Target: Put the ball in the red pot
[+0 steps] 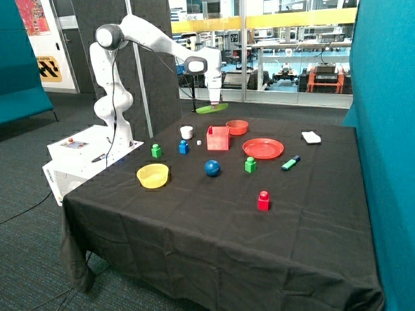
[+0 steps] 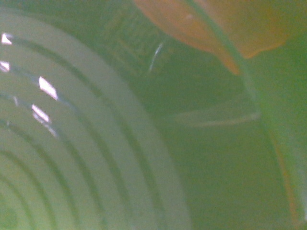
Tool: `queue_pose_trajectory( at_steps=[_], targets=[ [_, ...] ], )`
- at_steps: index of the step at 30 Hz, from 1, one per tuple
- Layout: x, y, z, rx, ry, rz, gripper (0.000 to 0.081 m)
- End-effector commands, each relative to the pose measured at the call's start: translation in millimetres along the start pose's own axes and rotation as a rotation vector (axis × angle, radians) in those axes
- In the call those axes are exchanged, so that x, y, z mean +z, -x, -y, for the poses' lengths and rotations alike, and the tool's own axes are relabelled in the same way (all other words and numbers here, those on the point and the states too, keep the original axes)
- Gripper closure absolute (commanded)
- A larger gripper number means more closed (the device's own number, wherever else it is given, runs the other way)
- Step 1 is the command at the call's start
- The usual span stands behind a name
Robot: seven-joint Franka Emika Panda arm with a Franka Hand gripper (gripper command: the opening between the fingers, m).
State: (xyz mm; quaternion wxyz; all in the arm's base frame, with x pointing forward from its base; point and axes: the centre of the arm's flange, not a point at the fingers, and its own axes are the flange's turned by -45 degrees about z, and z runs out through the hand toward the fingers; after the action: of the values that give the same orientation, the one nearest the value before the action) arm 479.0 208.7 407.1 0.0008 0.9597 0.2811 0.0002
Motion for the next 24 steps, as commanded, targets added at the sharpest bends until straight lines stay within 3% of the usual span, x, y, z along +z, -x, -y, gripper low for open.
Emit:
queue_pose_trajectory(
  at_steps=[1,24],
  targets=[
    [7.8,-5.9,18.3,-0.046,-0.0017,-0.0001,0.0808],
    [34.8,-6.1,42.7,-0.115,-0.0017,-0.0001,0.0808]
  ],
)
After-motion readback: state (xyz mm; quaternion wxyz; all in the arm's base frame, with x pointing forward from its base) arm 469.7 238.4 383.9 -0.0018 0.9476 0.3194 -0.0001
